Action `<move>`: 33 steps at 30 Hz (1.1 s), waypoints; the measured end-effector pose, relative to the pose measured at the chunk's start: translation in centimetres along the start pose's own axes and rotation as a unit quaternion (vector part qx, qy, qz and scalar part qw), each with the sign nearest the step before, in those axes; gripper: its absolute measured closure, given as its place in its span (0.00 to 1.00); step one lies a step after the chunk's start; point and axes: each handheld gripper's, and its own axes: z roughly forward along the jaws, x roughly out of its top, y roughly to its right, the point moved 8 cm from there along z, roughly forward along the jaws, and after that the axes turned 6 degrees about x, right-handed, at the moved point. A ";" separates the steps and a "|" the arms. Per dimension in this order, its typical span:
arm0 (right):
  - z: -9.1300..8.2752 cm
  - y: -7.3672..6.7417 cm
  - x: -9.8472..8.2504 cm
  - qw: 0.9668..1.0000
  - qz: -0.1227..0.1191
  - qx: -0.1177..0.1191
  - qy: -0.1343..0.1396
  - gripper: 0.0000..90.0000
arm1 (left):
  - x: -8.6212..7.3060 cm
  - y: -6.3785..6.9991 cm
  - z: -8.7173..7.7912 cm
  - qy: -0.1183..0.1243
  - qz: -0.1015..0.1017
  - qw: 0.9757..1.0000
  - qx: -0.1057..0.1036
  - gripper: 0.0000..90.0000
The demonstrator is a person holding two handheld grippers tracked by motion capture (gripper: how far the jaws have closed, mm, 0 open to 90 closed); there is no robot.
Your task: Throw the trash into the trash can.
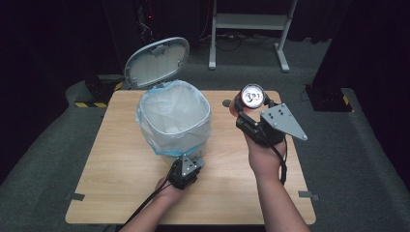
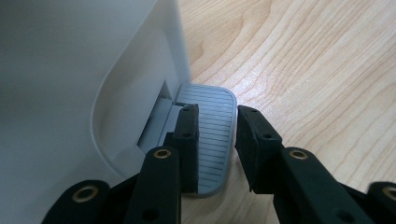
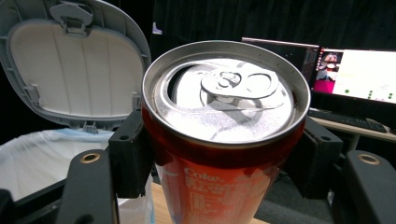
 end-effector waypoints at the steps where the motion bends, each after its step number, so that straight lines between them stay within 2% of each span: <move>1: 0.1 -0.1 0.2 1.000 0.000 0.001 0.001 0.37 | 0.0 0.0 0.0 0.000 0.000 1.000 0.000 0.77; 7: 0.8 -1.0 1.0 1.000 0.000 0.013 0.009 0.37 | 0.0 0.0 0.0 0.000 0.002 1.000 0.001 0.77; 17: 2.7 -3.9 2.8 0.999 -0.013 0.040 0.019 0.37 | 0.0 0.0 0.0 -0.001 0.002 1.000 0.000 0.77; 25: 4.2 -5.6 3.3 0.998 -0.015 0.056 0.017 0.37 | 0.0 0.0 0.0 -0.001 0.002 1.000 0.000 0.78; 31: 5.7 -7.3 3.5 0.997 -0.016 0.070 0.016 0.37 | 0.0 0.0 0.0 -0.002 0.002 1.000 0.001 0.77; 33: 5.8 -7.4 3.5 0.997 -0.016 0.071 0.015 0.37 | 0.0 0.0 0.0 -0.002 0.002 1.000 0.001 0.77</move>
